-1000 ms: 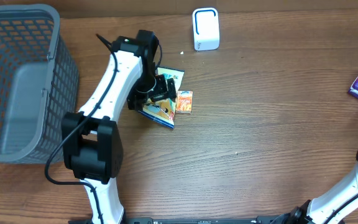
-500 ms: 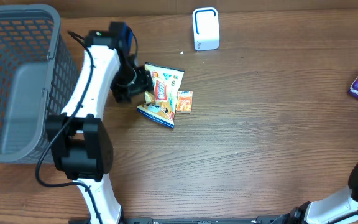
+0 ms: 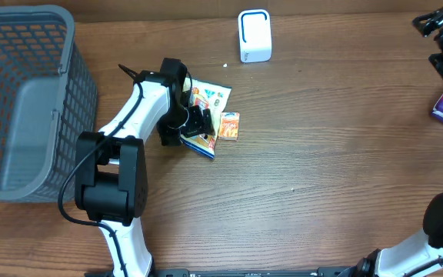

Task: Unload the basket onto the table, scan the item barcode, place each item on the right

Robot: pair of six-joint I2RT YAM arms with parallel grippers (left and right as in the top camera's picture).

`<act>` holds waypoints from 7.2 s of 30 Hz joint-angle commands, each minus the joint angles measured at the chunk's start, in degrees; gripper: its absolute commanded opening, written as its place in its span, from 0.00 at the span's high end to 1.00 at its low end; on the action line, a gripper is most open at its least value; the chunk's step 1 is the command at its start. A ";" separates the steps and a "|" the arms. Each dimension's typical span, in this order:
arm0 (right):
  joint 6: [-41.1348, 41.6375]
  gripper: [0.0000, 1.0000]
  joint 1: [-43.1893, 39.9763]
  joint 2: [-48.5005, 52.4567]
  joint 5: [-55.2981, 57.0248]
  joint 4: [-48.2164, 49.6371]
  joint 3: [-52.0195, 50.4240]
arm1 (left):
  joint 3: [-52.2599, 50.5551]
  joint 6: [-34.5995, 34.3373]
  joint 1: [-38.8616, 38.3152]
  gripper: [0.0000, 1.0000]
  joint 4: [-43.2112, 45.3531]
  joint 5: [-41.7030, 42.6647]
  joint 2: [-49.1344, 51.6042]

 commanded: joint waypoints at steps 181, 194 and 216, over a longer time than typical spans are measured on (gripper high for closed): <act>-69.85 0.96 47.43 21.49 63.21 55.34 -4.66 | 22.05 -19.17 -3.39 0.00 -17.79 -29.29 -8.81; -69.88 0.96 48.43 23.21 46.95 53.77 -4.70 | 22.05 -19.17 -3.39 0.00 -17.79 -29.29 -8.81; -37.11 0.96 36.61 22.34 56.74 53.40 -4.70 | 22.05 -19.17 -3.39 0.00 -17.79 -29.29 -8.81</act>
